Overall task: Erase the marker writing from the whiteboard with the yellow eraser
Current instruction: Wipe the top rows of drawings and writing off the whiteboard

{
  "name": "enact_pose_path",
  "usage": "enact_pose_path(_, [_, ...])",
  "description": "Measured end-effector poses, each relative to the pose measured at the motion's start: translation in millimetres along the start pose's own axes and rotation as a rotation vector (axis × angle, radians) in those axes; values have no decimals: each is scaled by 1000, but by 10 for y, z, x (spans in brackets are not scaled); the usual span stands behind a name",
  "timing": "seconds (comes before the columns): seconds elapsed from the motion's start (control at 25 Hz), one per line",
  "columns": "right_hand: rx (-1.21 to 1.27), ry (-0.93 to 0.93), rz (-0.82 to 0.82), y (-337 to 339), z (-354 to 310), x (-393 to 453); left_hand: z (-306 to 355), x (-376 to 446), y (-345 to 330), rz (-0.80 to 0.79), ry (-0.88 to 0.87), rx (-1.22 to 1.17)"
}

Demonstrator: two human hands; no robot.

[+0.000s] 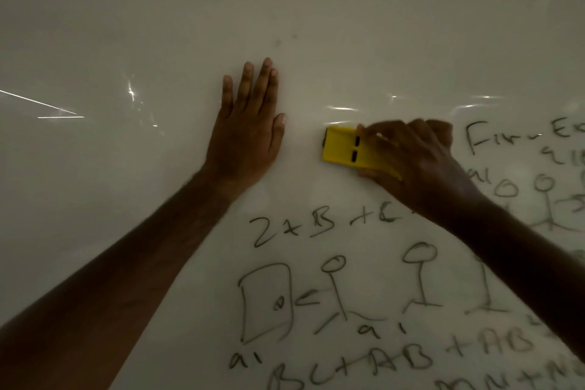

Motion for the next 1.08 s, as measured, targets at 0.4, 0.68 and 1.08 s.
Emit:
enact_pose_path(0.4, [55,-115,84,-37,704,211,191,-46,-35,24,6,-3])
enact_pose_path(0.68, [97,53,17,116,107,-455,204,-47,-54,42,-3,22])
enact_pose_path(1.08, [96,-148,92,89,714,31,545,38,-97,35,-9,16])
Point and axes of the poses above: each hand's wrist, its own x-axis towards the middle knuckle, its own y-axis out of the back of the hand, z = x × y, the point moved 3 cm from there along x, towards the middle knuckle, and after that the axes turned 13 degrees about y, right-handed, at the moved point
